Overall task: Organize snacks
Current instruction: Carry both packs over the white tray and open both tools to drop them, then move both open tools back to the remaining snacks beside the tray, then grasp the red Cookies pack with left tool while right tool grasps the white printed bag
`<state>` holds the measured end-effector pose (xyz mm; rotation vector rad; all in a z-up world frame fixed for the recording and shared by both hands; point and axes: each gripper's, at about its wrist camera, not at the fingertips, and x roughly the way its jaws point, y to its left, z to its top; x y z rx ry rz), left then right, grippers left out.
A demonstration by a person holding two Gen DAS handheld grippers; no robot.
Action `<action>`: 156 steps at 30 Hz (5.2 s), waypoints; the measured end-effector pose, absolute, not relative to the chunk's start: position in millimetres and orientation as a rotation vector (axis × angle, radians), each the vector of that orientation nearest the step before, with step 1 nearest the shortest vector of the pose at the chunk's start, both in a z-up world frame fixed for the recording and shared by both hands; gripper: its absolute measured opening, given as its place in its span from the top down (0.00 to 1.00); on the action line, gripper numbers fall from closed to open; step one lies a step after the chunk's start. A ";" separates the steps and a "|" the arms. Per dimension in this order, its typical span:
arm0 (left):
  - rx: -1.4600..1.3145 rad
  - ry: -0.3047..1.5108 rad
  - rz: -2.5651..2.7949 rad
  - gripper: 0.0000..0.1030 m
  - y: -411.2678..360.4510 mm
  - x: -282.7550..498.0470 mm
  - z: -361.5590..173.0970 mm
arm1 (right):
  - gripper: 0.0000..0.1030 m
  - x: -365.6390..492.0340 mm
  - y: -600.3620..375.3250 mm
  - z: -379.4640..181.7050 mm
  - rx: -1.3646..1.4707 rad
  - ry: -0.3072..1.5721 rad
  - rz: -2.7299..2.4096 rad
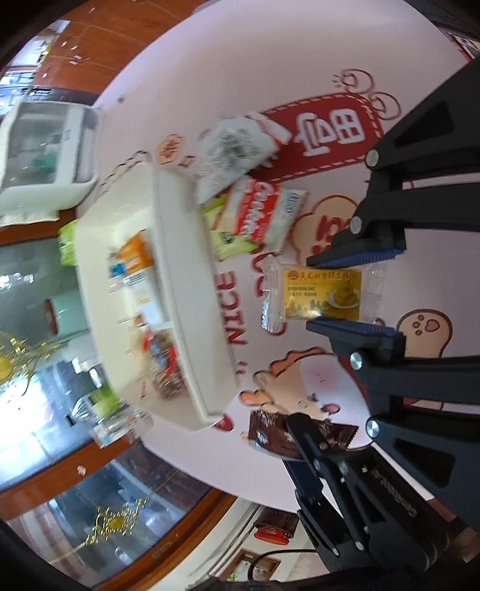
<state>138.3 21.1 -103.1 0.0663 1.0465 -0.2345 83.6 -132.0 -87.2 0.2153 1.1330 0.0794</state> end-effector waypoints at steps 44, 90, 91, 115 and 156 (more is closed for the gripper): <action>0.078 0.780 -0.060 0.69 -8.7 312.2 21.1 | 0.74 265.7 -161.1 62.3 0.137 0.766 0.095; 0.017 0.881 -0.049 0.09 -3.4 202.8 -34.2 | 0.65 167.1 -185.5 -19.5 0.227 0.939 0.096; 0.015 0.886 -0.054 0.09 -4.6 198.3 -36.0 | 0.65 158.3 -187.3 -21.1 0.225 0.937 0.091; 0.070 1.095 -0.187 0.09 -67.4 133.9 -131.1 | 0.63 55.3 -279.2 -102.3 0.281 1.091 -0.024; 0.119 1.247 -0.203 0.33 -176.1 209.6 -223.2 | 0.48 168.5 -327.4 -178.8 0.287 1.227 0.107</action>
